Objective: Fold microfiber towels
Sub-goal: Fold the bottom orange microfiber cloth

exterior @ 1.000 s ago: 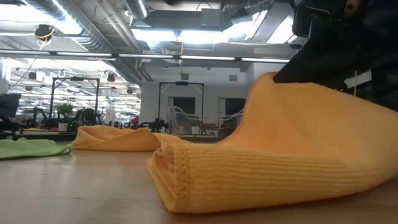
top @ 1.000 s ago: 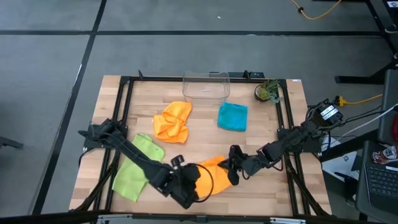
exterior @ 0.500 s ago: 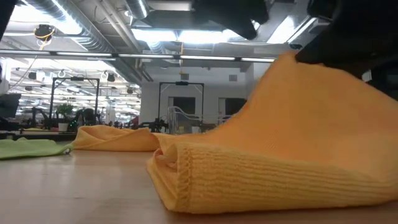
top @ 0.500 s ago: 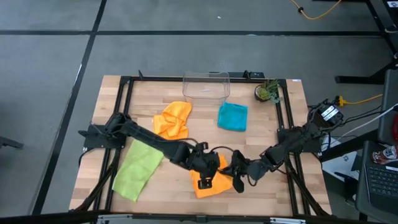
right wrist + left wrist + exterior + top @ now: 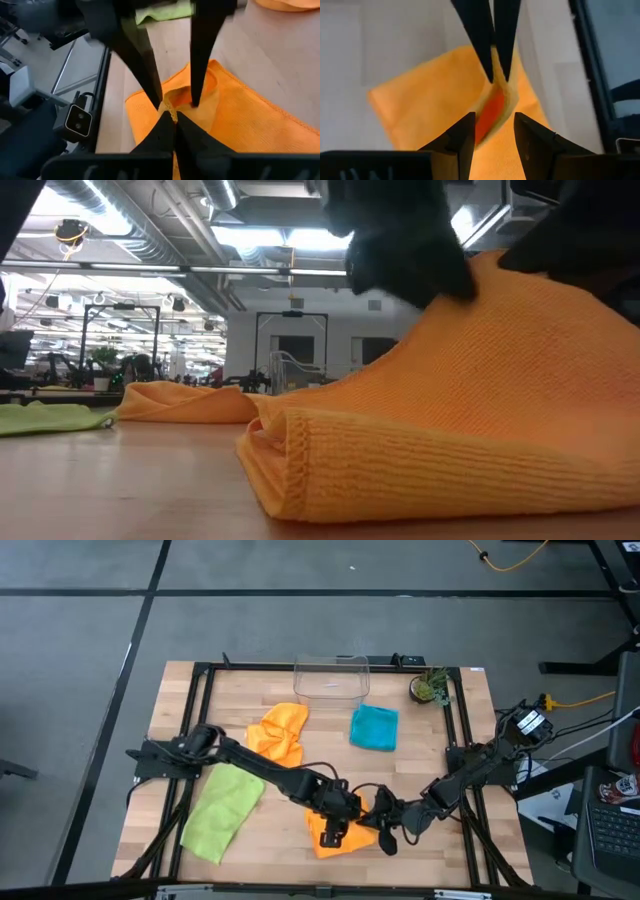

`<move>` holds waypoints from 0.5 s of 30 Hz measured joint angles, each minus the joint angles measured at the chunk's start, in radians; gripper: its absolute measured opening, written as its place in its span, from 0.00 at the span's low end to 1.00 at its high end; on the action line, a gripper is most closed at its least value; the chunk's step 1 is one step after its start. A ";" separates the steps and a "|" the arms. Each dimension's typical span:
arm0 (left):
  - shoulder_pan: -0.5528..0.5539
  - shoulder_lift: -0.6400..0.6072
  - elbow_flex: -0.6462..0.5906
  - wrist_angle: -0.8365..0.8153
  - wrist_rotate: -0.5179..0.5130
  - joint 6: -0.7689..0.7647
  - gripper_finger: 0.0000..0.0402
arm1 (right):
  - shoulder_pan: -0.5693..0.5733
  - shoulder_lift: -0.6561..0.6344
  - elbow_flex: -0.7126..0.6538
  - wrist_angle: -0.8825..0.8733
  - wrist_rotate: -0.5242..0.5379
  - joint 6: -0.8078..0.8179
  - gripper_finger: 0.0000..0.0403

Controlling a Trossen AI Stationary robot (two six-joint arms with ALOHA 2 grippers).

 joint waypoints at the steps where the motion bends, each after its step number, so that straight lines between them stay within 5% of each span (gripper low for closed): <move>1: 0.001 0.008 -0.002 -0.007 0.001 0.003 0.32 | 0.000 0.000 0.000 0.000 0.000 0.000 0.01; 15: 0.002 0.025 -0.051 -0.192 0.103 -0.042 0.32 | -0.001 0.000 0.000 -0.001 0.001 0.000 0.01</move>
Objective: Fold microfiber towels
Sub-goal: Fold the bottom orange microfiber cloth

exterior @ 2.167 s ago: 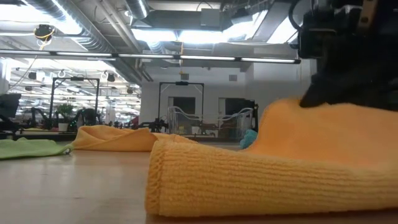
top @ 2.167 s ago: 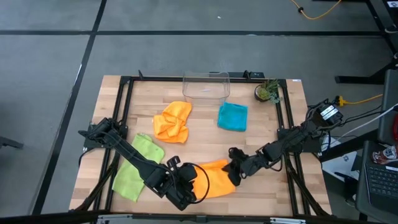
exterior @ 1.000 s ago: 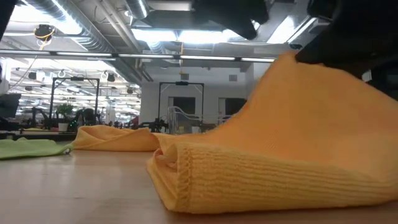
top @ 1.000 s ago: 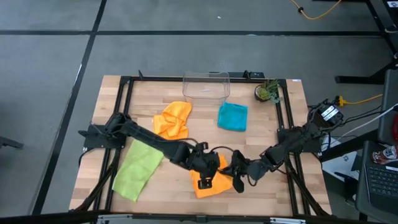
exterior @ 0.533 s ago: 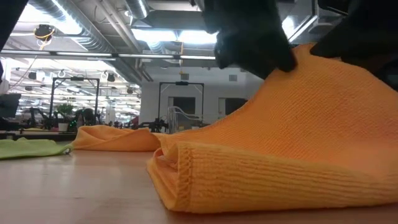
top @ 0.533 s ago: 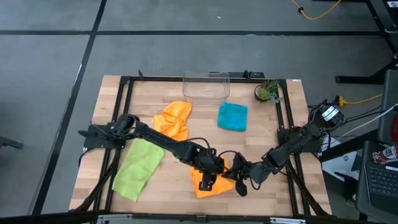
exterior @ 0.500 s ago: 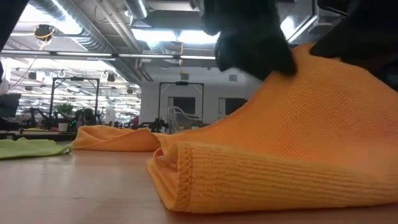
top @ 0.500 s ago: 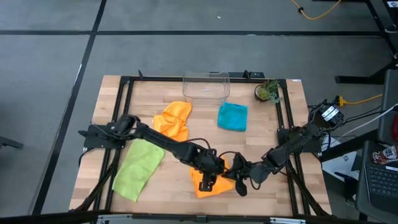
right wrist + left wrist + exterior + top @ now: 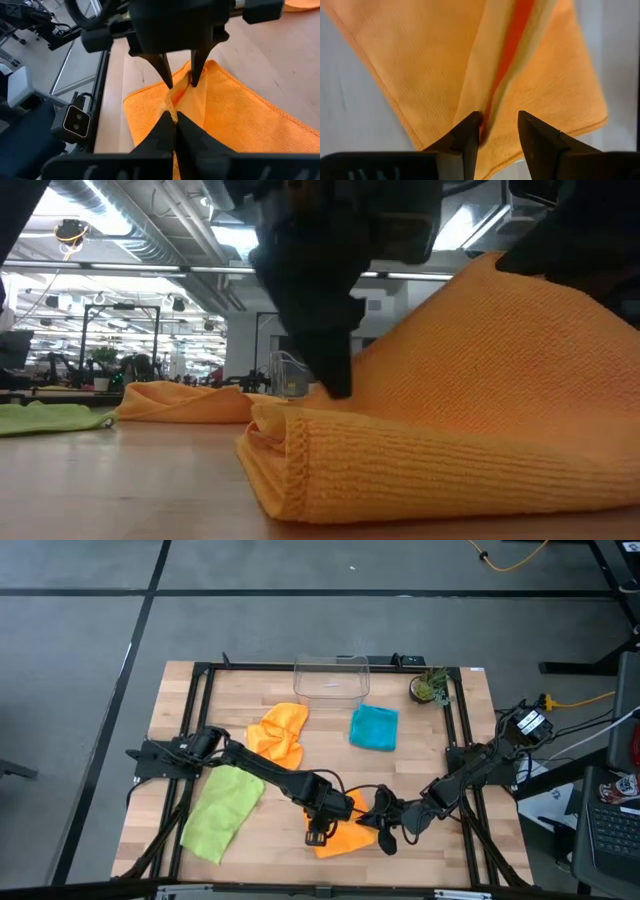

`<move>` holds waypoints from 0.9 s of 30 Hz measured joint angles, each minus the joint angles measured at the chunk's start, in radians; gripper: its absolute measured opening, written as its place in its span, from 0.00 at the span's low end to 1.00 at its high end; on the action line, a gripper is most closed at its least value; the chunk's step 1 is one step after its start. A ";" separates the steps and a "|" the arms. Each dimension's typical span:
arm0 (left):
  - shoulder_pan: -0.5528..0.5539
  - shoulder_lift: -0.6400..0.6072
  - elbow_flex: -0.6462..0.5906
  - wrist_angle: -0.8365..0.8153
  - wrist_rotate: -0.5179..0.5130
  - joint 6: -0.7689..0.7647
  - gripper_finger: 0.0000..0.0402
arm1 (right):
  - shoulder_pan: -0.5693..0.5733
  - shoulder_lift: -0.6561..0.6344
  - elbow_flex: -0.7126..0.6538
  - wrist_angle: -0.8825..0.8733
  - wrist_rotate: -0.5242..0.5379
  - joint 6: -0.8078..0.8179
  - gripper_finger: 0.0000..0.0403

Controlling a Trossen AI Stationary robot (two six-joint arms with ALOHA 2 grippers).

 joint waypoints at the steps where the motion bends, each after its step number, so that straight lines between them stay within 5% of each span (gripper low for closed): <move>1: -0.001 0.000 -0.013 0.003 0.000 -0.009 0.32 | 0.000 0.000 0.000 0.000 0.000 0.000 0.01; 27: -0.021 -0.028 -0.045 -0.117 -0.068 -0.106 0.31 | 0.000 0.000 -0.001 -0.028 0.002 0.001 0.01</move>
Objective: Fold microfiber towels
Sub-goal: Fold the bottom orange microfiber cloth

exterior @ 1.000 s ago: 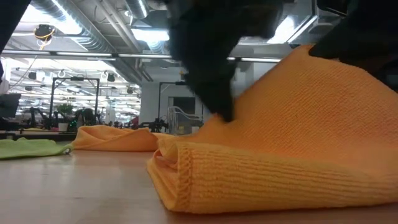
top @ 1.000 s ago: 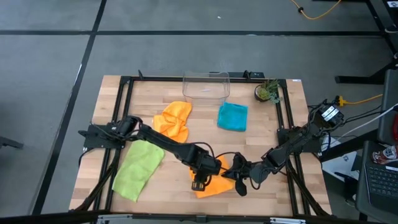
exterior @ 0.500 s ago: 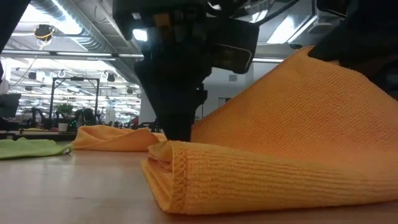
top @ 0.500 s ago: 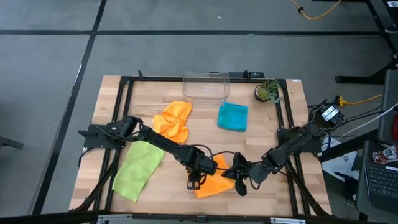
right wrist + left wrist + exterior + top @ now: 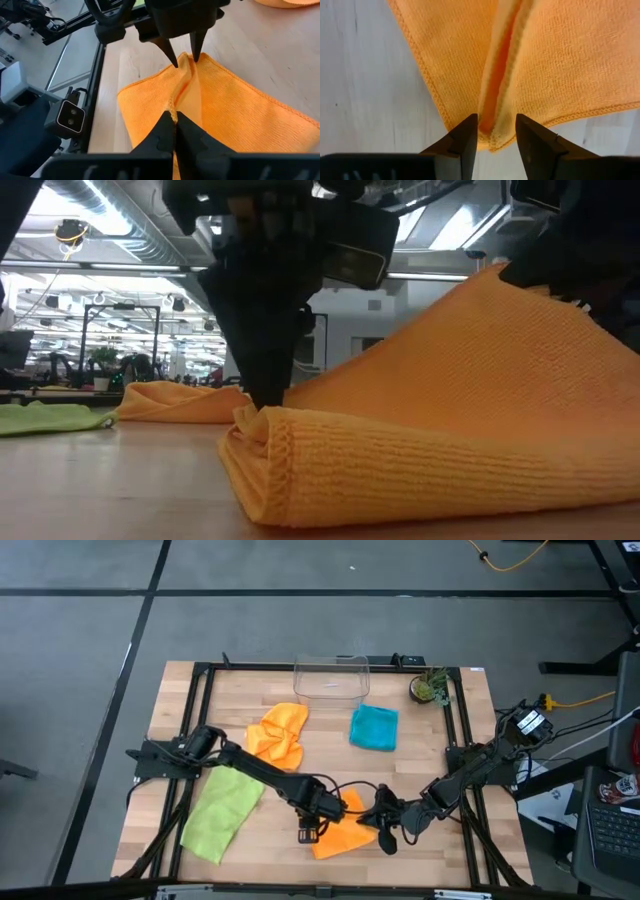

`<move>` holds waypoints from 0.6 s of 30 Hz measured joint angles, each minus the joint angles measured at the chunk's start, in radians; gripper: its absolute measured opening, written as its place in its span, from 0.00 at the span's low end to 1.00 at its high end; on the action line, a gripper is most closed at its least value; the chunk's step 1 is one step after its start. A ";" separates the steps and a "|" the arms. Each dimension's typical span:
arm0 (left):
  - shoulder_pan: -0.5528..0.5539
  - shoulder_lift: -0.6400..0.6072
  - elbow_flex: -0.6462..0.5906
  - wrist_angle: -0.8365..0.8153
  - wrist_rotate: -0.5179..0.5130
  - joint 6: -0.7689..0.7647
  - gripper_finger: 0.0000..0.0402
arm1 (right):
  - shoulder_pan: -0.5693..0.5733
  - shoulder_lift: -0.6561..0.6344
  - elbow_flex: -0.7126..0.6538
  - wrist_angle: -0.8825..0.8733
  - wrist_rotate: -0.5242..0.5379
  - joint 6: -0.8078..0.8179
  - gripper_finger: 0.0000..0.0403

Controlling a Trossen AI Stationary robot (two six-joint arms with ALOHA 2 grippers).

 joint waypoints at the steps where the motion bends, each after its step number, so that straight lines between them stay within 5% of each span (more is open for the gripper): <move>1: -0.001 0.000 0.000 0.000 -0.011 0.000 0.29 | 0.000 0.000 0.000 0.000 0.000 0.001 0.01; 9: -0.024 -0.011 0.000 -0.010 -0.046 -0.039 0.03 | -0.007 0.000 0.000 -0.001 0.008 0.002 0.01; 18: -0.050 -0.041 0.002 -0.057 -0.081 -0.114 0.00 | -0.009 0.000 0.000 -0.001 0.010 0.025 0.01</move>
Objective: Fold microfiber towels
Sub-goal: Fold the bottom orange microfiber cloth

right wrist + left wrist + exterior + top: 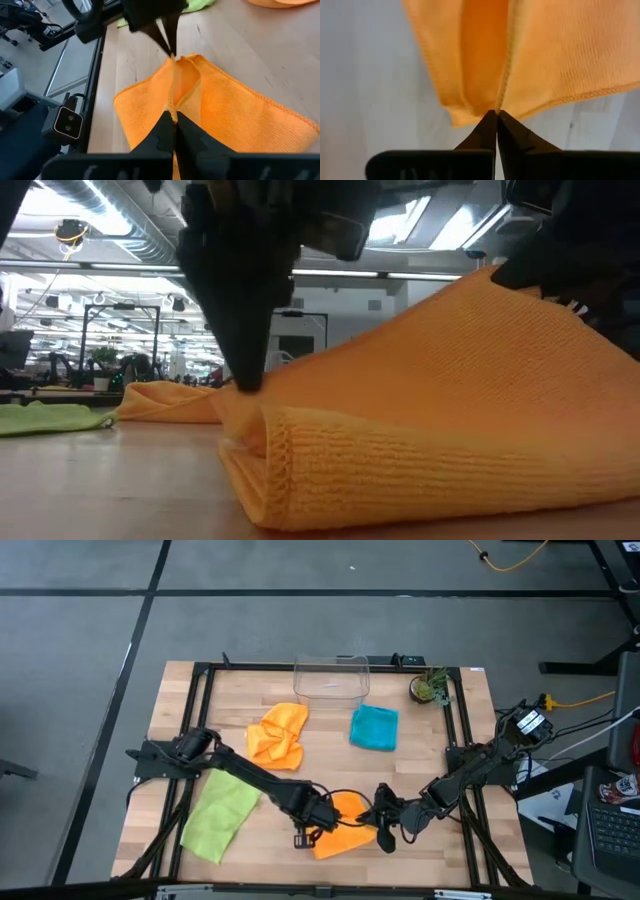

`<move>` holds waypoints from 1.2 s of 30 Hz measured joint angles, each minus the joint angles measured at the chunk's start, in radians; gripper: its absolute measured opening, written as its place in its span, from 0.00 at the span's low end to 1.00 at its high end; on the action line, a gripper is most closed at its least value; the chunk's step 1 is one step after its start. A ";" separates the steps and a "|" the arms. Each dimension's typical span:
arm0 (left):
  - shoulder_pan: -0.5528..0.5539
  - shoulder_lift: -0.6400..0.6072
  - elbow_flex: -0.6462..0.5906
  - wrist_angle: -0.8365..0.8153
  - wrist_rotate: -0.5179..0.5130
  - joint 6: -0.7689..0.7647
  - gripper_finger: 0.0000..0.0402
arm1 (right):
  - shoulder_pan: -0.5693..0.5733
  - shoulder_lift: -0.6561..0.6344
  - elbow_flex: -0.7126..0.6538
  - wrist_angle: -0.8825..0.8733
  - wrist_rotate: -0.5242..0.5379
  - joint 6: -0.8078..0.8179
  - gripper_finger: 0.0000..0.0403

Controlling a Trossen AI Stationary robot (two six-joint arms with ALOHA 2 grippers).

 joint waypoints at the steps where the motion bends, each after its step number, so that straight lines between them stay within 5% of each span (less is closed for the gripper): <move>1: -0.002 -0.007 0.000 -0.011 -0.010 -0.006 0.00 | 0.000 0.000 0.000 -0.001 0.001 0.000 0.01; 17: -0.005 -0.032 0.000 -0.060 -0.129 -0.033 0.00 | -0.001 0.000 0.000 -0.024 0.181 0.056 0.01; 36: -0.002 -0.031 0.000 -0.058 -0.159 -0.059 0.00 | -0.118 0.001 0.001 -0.213 0.140 0.235 0.01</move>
